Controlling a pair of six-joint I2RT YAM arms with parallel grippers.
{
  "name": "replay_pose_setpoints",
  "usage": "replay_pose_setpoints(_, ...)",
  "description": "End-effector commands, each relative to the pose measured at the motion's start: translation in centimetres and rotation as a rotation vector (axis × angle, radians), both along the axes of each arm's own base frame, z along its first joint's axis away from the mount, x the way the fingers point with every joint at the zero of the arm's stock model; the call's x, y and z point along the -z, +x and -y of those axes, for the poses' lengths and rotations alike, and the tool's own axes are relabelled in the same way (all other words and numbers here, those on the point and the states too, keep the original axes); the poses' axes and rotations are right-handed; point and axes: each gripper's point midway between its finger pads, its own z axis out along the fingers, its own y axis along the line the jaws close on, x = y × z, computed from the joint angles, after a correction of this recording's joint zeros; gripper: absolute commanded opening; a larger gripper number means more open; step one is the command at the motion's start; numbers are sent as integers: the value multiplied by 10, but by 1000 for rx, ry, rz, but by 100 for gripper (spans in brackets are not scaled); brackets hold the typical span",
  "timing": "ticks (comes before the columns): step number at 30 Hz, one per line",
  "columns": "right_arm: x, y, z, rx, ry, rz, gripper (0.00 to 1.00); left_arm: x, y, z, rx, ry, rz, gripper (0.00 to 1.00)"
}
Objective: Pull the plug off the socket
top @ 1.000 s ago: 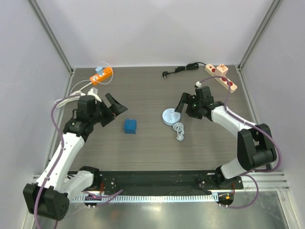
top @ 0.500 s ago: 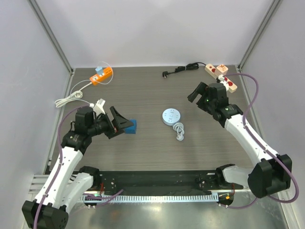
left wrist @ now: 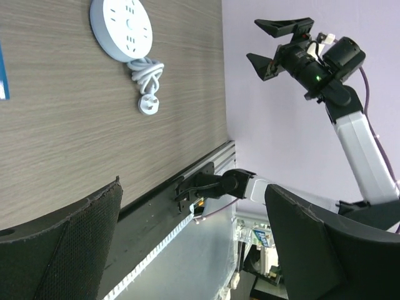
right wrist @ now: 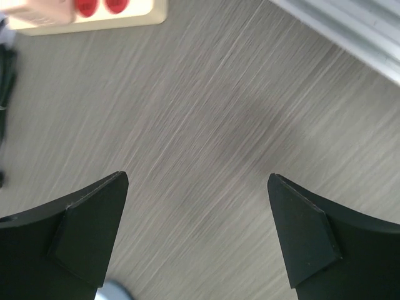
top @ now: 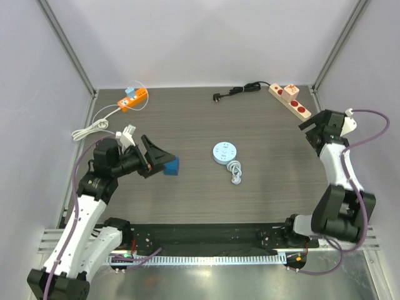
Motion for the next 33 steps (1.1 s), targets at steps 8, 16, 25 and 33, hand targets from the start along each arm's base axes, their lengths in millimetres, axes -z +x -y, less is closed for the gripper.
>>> replay_pose_setpoints(8,14,144,61,-204,-87,161,100,-8,49,20,87,20,28,89)
replay_pose_setpoints(16,41,217,93,-214,-64,165,97,13,68,23,92,67,-11,88)
replay_pose_setpoints(25,76,240,89,-308,-15,132,89,26,71,25,114,83,-31,88)
replay_pose_setpoints(33,104,239,75,-384,38,90,70,33,72,26,136,90,-40,88)
